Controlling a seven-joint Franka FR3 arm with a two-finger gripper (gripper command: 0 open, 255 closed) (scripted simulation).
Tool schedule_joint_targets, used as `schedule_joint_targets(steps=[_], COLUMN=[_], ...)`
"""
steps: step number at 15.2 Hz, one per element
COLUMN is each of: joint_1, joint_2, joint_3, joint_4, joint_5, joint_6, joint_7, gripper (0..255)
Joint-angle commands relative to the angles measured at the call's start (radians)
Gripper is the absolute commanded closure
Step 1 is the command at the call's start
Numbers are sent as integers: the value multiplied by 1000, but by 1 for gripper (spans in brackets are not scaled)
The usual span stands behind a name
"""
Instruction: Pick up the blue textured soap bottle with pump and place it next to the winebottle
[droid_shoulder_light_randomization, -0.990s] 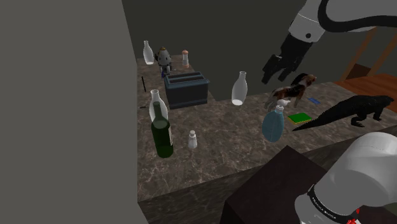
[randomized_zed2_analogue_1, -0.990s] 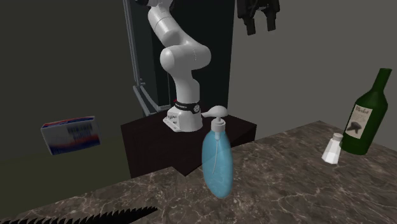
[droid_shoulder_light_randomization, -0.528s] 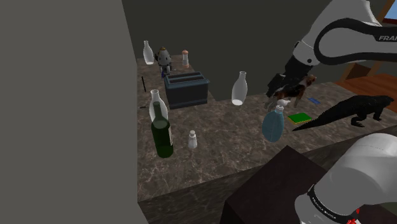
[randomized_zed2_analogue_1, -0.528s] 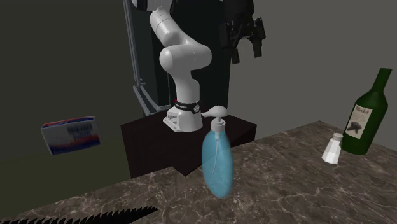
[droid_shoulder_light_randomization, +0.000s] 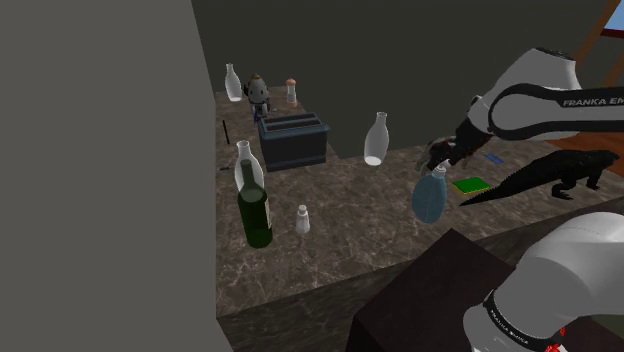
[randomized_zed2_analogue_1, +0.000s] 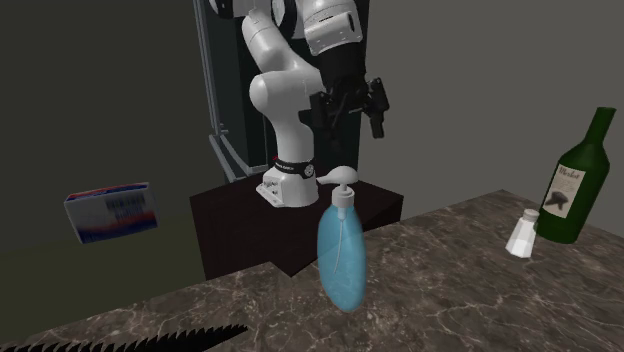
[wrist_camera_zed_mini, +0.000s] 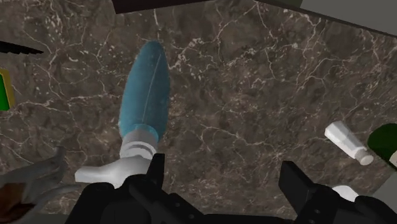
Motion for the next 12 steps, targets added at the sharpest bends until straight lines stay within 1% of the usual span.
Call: schedule_joint_targets(steps=[1,4,6,8,12], joint_1=[-22,-37,-32,-12,50], joint_2=[34,117,187,251,335], joint_3=[-51,-137,-204,-270,-315], joint_4=[-37,-70,-82,-85,-86], joint_5=[-23,-46,-51,-46,-18], joint_6=[86,222,318,398,490], joint_7=[-43,-112,-165,-214,-233], gripper=[0,0,0,0,0])
